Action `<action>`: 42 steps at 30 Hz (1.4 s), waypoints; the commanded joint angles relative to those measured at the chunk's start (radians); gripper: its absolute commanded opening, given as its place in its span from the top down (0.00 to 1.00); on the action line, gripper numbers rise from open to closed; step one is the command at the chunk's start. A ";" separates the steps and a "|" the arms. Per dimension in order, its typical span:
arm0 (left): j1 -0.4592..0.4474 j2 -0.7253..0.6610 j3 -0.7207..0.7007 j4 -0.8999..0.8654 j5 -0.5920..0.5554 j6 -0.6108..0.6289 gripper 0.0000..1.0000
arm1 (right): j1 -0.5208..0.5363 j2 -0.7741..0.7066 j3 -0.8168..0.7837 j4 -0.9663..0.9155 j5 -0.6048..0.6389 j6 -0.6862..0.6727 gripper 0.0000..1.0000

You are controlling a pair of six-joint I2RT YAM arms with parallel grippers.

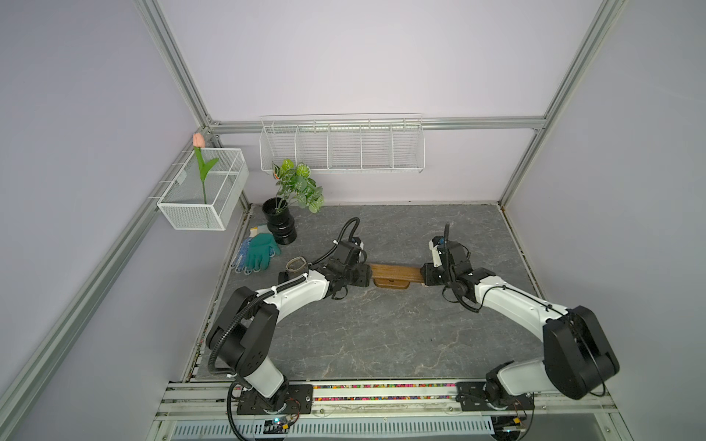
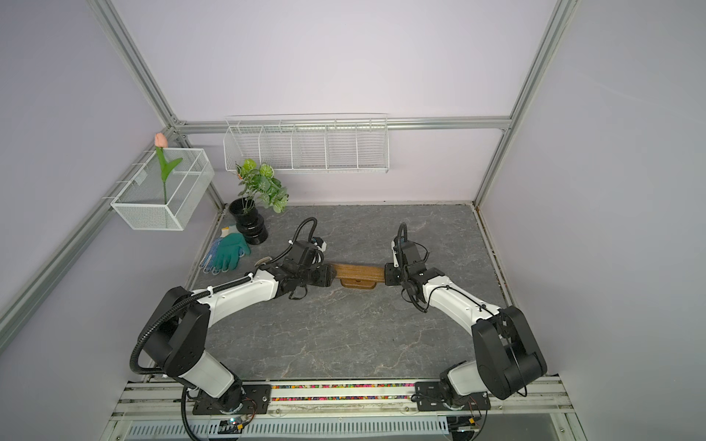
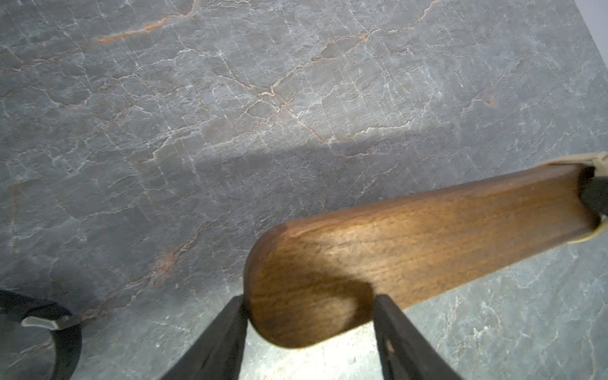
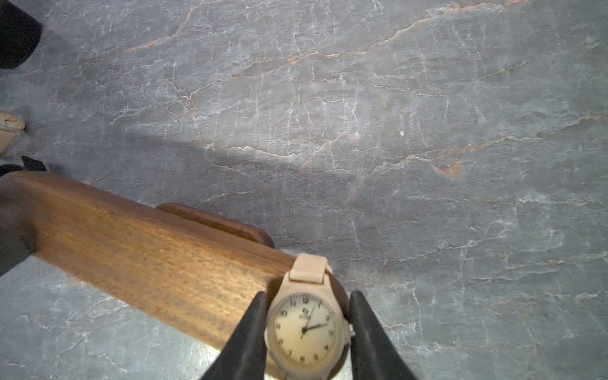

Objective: Place watch on stand
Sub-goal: Place the watch on the stand.

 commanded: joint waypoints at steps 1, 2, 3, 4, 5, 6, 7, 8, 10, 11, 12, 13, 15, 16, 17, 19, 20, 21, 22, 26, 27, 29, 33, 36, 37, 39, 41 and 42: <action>-0.014 -0.026 -0.012 0.046 0.081 0.004 0.38 | 0.037 0.009 0.026 -0.002 -0.018 0.012 0.73; -0.014 -0.026 -0.015 0.048 0.079 0.001 0.38 | 0.039 0.007 0.026 -0.005 -0.017 0.009 0.72; -0.015 -0.025 -0.018 0.048 0.072 0.000 0.38 | 0.039 0.005 0.029 -0.015 -0.015 0.002 0.72; -0.015 -0.022 -0.018 0.044 0.062 -0.001 0.38 | 0.039 0.001 0.034 -0.034 -0.003 -0.007 0.71; -0.015 -0.020 -0.018 0.040 0.055 -0.003 0.38 | 0.039 -0.003 0.034 -0.045 0.009 -0.016 0.71; -0.015 -0.018 -0.020 0.036 0.049 -0.004 0.38 | 0.038 -0.009 0.034 -0.059 0.019 -0.027 0.71; -0.015 -0.020 -0.024 0.039 0.046 -0.006 0.38 | 0.039 -0.014 0.034 -0.069 0.024 -0.035 0.71; -0.014 -0.022 -0.030 0.045 0.045 -0.008 0.38 | 0.039 -0.019 0.033 -0.075 0.027 -0.037 0.71; -0.015 -0.025 -0.043 0.061 0.046 -0.016 0.38 | 0.039 -0.032 0.032 -0.086 0.023 -0.040 0.71; -0.015 -0.023 -0.044 0.063 0.048 -0.018 0.38 | 0.039 -0.039 0.031 -0.087 0.019 -0.039 0.71; -0.016 -0.023 -0.043 0.064 0.049 -0.019 0.38 | 0.040 -0.044 0.031 -0.088 0.016 -0.038 0.71; -0.019 -0.022 -0.043 0.064 0.047 -0.021 0.38 | 0.041 -0.048 0.028 -0.086 0.015 -0.035 0.71; -0.024 -0.017 -0.039 0.064 0.048 -0.019 0.39 | 0.046 -0.047 0.023 -0.079 0.013 -0.026 0.70; -0.028 -0.017 -0.037 0.063 0.051 -0.016 0.39 | 0.047 -0.043 0.020 -0.074 0.009 -0.020 0.70; -0.029 -0.016 -0.033 0.062 0.053 -0.016 0.39 | 0.048 -0.040 0.020 -0.071 0.004 -0.015 0.69; -0.036 -0.020 -0.032 0.057 0.053 -0.011 0.40 | 0.051 -0.034 0.020 -0.064 -0.008 -0.003 0.69; -0.038 -0.023 -0.033 0.055 0.052 -0.011 0.39 | 0.054 -0.033 0.022 -0.062 -0.009 0.001 0.68; -0.039 -0.026 -0.035 0.055 0.050 -0.010 0.40 | 0.054 -0.034 0.023 -0.062 -0.009 0.005 0.66; -0.039 -0.029 -0.037 0.056 0.049 -0.013 0.40 | 0.055 -0.037 0.025 -0.066 -0.006 0.007 0.65; -0.042 -0.035 -0.047 0.058 0.044 -0.015 0.40 | 0.057 -0.050 0.027 -0.079 -0.011 0.007 0.62; -0.042 -0.035 -0.049 0.059 0.042 -0.015 0.40 | 0.058 -0.051 0.027 -0.082 -0.019 0.004 0.59; -0.044 -0.031 -0.049 0.058 0.035 -0.021 0.40 | 0.063 -0.049 0.032 -0.091 -0.042 -0.005 0.55; -0.045 -0.028 -0.047 0.058 0.033 -0.025 0.40 | 0.072 -0.046 0.044 -0.120 -0.025 -0.016 0.52; -0.047 -0.035 -0.055 0.066 0.029 -0.029 0.40 | 0.075 -0.055 0.044 -0.137 -0.009 -0.020 0.49; -0.047 -0.037 -0.056 0.067 0.030 -0.029 0.40 | 0.076 -0.060 0.044 -0.142 -0.003 -0.022 0.49; -0.047 -0.037 -0.056 0.064 0.028 -0.030 0.40 | 0.078 -0.071 0.044 -0.151 0.007 -0.022 0.49; -0.047 -0.035 -0.055 0.060 0.025 -0.028 0.40 | 0.081 -0.082 0.044 -0.153 0.008 -0.024 0.48; -0.047 -0.035 -0.055 0.059 0.023 -0.028 0.40 | 0.085 -0.085 0.044 -0.155 0.008 -0.024 0.48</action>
